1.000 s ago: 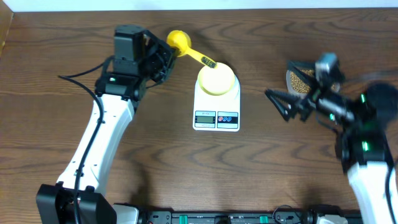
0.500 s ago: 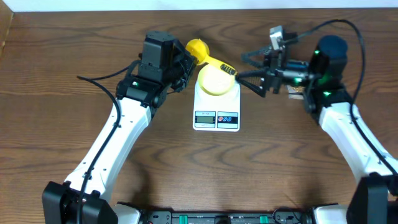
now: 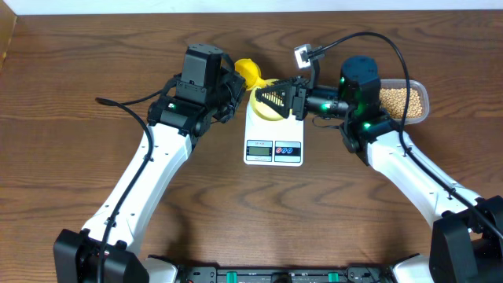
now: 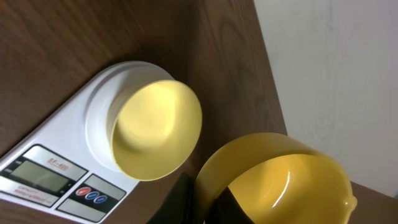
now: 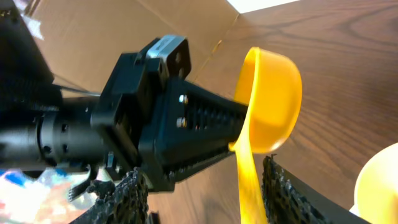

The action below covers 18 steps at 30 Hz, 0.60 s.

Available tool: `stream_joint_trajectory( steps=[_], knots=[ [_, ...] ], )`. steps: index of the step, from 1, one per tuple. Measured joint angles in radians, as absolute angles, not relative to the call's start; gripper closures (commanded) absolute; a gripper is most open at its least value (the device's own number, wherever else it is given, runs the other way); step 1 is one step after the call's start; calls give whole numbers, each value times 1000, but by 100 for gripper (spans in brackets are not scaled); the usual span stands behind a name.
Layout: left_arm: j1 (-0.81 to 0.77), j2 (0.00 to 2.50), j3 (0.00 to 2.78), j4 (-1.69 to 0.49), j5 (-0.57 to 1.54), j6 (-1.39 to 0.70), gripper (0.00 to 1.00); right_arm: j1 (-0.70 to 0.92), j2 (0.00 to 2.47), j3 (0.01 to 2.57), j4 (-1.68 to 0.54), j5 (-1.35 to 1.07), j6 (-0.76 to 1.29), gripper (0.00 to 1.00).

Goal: Scoop item into bowl and weigh 50g on scale
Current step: 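Reach the right gripper to the scoop handle above the scale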

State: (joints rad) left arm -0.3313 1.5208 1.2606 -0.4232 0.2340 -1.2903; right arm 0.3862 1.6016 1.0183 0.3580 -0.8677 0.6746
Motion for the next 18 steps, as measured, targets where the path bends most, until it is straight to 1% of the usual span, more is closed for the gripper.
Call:
stream_joint_trajectory(
  steps=[2, 4, 10, 18],
  knots=[
    [-331, 1521, 1261, -425, 233, -1290, 92, 386, 1602, 1018, 358, -844, 683, 53],
    [-331, 1521, 1261, -425, 233, -1290, 92, 385, 1602, 1018, 358, -828, 691, 59],
    [-335, 1521, 1261, -428, 233, -1278, 92, 385, 1602, 1018, 357, -792, 700, 67],
    [-335, 1521, 1261, -438, 232, -1271, 92, 389, 1602, 1018, 355, -773, 704, 71]
  ],
)
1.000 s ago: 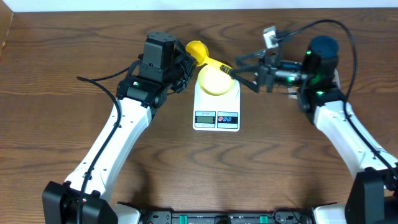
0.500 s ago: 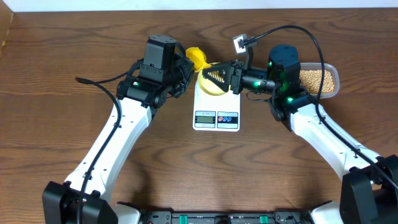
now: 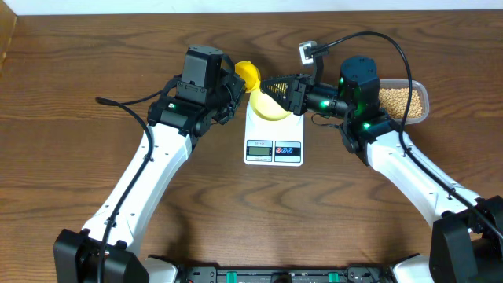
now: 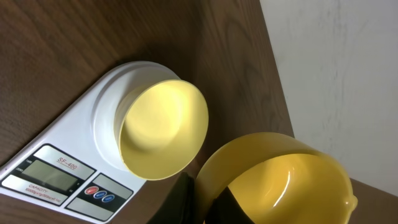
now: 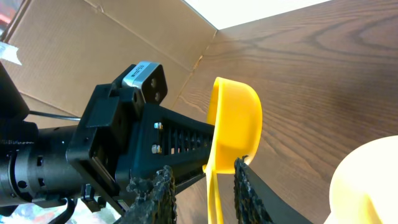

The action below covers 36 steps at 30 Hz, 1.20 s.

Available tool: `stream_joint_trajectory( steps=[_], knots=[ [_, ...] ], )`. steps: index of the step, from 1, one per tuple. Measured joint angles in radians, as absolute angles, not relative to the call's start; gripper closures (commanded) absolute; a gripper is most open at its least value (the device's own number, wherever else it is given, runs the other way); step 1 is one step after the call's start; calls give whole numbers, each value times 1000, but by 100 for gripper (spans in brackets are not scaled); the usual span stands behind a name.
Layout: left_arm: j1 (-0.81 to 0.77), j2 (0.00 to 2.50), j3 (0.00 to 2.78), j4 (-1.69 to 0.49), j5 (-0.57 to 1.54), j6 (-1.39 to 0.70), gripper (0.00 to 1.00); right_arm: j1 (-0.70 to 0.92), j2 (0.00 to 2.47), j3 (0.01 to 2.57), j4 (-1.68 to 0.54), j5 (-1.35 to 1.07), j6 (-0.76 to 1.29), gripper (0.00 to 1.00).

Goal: Scoop item into bowl and weigh 50g on scale
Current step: 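Reach the right gripper to the scoop handle above the scale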

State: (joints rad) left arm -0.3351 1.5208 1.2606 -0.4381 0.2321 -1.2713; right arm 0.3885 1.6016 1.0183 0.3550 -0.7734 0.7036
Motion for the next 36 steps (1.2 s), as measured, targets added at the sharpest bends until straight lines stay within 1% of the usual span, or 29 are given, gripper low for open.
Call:
stream_joint_trajectory(
  steps=[13, 15, 32, 36],
  knots=[
    [-335, 1521, 1261, -438, 233, -1267, 92, 389, 1602, 1018, 318, -768, 704, 72],
    [-335, 1521, 1261, -438, 233, -1267, 92, 389, 1602, 1018, 319, -768, 703, 75],
    [-335, 1521, 1261, -427, 230, -1267, 92, 392, 1602, 1018, 319, -770, 704, 75],
    [-335, 1521, 1261, -420, 230, -1267, 92, 392, 1602, 1018, 318, -770, 704, 76]
  ],
)
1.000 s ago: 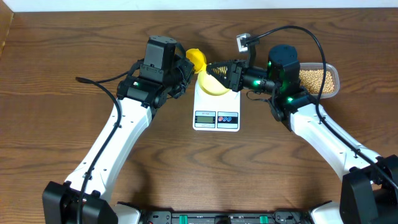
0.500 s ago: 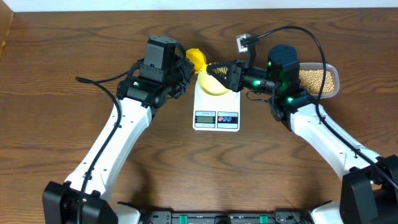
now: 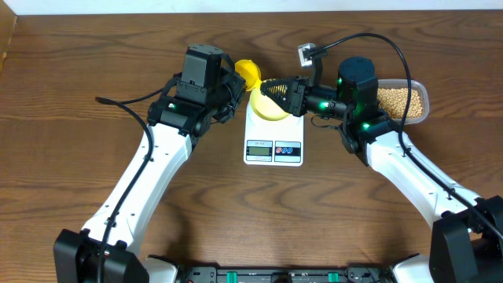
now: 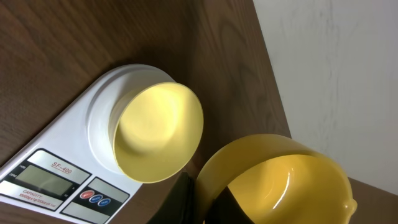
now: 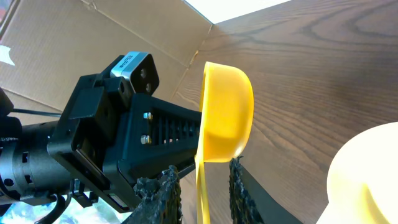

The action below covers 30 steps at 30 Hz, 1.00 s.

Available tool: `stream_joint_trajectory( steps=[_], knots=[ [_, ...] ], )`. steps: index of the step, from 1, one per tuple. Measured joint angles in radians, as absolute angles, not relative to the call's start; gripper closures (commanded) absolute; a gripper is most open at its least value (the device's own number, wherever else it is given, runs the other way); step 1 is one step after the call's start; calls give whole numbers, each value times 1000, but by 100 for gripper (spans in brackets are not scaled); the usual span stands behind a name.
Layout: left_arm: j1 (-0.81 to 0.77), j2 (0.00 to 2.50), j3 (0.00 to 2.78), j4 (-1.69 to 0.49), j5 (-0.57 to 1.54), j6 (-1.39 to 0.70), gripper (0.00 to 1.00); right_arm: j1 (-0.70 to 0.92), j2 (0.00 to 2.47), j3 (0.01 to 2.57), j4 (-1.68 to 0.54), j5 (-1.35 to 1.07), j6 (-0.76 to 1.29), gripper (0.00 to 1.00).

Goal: Scoop item into bowl and weigh 50g on scale
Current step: 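Reach the right gripper to the scoop handle above the scale, then grasp the scoop handle with the right gripper, release left gripper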

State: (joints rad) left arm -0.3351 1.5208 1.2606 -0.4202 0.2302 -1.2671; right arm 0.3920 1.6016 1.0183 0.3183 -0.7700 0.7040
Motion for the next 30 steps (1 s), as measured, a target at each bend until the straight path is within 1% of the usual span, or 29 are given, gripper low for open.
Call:
stream_joint_trajectory(
  steps=[2, 5, 7, 11, 12, 14, 15, 16, 18, 20, 21, 26, 29, 30],
  knots=[
    [-335, 1521, 1261, -420, 230, -1267, 92, 392, 1602, 1018, 319, -770, 704, 78],
    [-335, 1521, 1261, -420, 230, -1267, 92, 392, 1602, 1018, 319, -770, 704, 85],
    [-335, 1521, 1261, -420, 231, -1267, 92, 392, 1602, 1018, 321, -771, 702, 99],
    [-335, 1521, 1261, -419, 230, -1267, 91, 392, 1602, 1018, 324, -775, 708, 99],
    [-335, 1521, 1261, -419, 230, -1267, 85, 392, 1602, 1018, 324, -775, 708, 99],
    [-335, 1521, 1261, -419, 230, -1262, 70, 392, 1602, 1018, 327, -777, 708, 99],
    [-335, 1521, 1261, -419, 233, -1264, 54, 392, 1602, 1018, 329, -777, 708, 99],
    [-336, 1521, 1261, -418, 233, -1262, 45, 392, 1602, 1018, 331, -776, 708, 99],
    [-337, 1521, 1261, -418, 234, -1261, 34, 392, 1602, 1018, 331, -776, 708, 99],
    [-337, 1521, 1261, -418, 234, -1263, 28, 392, 1602, 1018, 328, -776, 708, 99],
    [-337, 1521, 1261, -418, 234, -1262, 26, 392, 1602, 1018, 326, -776, 708, 99],
    [-337, 1521, 1261, -416, 234, -1258, 26, 392, 1602, 1018, 299, -769, 707, 99],
    [-337, 1521, 1261, -381, 238, -1205, 26, 387, 1602, 1018, 274, -765, 696, 99],
    [-337, 1521, 1261, -358, 241, -1169, 22, 381, 1602, 1018, 260, -759, 686, 99]
  ],
)
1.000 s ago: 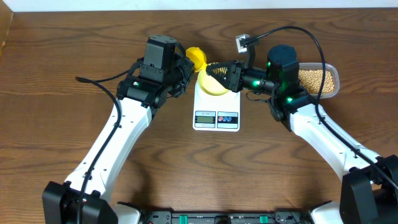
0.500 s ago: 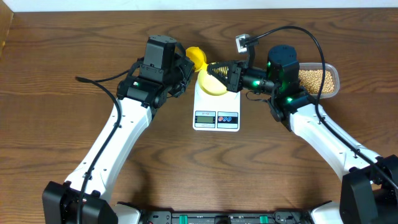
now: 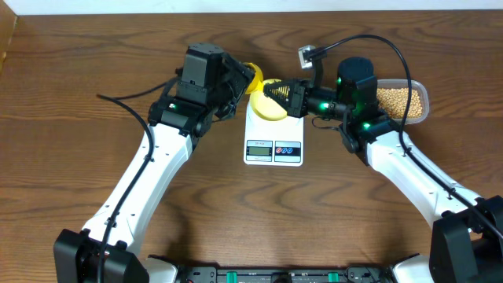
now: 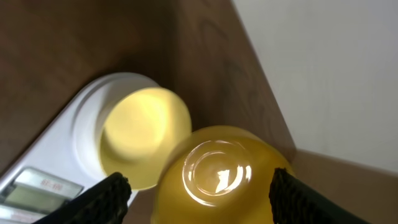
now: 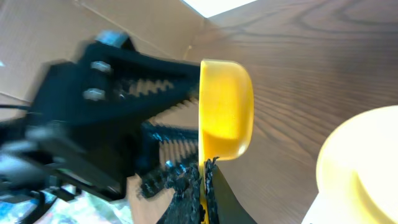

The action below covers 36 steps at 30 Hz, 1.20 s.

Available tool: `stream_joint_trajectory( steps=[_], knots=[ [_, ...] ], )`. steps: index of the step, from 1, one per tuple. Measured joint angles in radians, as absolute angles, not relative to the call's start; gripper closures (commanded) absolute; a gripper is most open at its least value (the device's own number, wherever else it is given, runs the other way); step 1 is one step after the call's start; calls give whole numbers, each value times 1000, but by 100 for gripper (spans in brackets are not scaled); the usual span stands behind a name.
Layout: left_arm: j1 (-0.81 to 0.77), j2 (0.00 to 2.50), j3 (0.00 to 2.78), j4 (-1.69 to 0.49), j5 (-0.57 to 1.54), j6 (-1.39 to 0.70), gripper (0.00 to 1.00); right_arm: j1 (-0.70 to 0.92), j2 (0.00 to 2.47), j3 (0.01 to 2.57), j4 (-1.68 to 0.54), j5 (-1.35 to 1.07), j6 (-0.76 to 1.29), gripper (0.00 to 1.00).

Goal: Scoop item into bowl and weigh 50g on scale

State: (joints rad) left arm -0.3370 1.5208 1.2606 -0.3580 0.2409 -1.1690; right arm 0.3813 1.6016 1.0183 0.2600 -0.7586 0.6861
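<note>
A yellow scoop [image 3: 251, 73] hangs at the back edge of the white scale [image 3: 273, 149], left of a pale yellow bowl [image 3: 272, 111] standing on the scale's platform. My right gripper [image 5: 203, 165] is shut on the scoop's thin handle, and the cup [image 5: 226, 116] stands on edge above it. My left gripper [image 4: 202, 202] is open, its fingers [image 4: 106, 198] wide on either side of the cup's rounded underside [image 4: 217, 180]. The bowl [image 4: 142, 134] looks empty.
A clear tub of tan grains [image 3: 402, 101] sits at the back right behind my right arm. Cardboard shows beyond the table in the right wrist view. The scale's display and buttons [image 3: 273, 148] face the front.
My left gripper has opened and no longer grips the scoop's cup. My right gripper has shut on the scoop's handle. The scoop is in about the same place.
At first my left gripper held the scoop by its cup while my right gripper stood open around the handle. The right fingers stood closer to the handle at each later moment. Now the right gripper holds the handle and the left is open.
</note>
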Motion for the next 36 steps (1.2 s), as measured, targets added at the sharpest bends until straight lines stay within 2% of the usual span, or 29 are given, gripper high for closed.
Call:
stream_joint_trajectory(
  steps=[3, 13, 19, 25, 31, 36],
  knots=[
    [-337, 1520, 1261, -325, 257, -1073, 14, 358, 1602, 1019, 210, -745, 658, 99],
    [-337, 1429, 1261, -313, 264, -756, 13, 247, 1602, 1036, 30, -721, 574, 99],
    [-337, 1405, 1261, -331, 240, -666, 5, 209, 1602, 1176, -233, -718, 456, 99],
    [-337, 1405, 1261, -376, 233, -534, 5, 196, 1602, 1382, -561, -648, 263, 99],
    [-363, 1407, 1261, -469, 227, -423, 5, 163, 1602, 1439, -619, -586, 173, 99],
    [-474, 1436, 1261, -557, 226, -322, 6, 112, 1602, 1443, -625, -567, 149, 99]
  ],
)
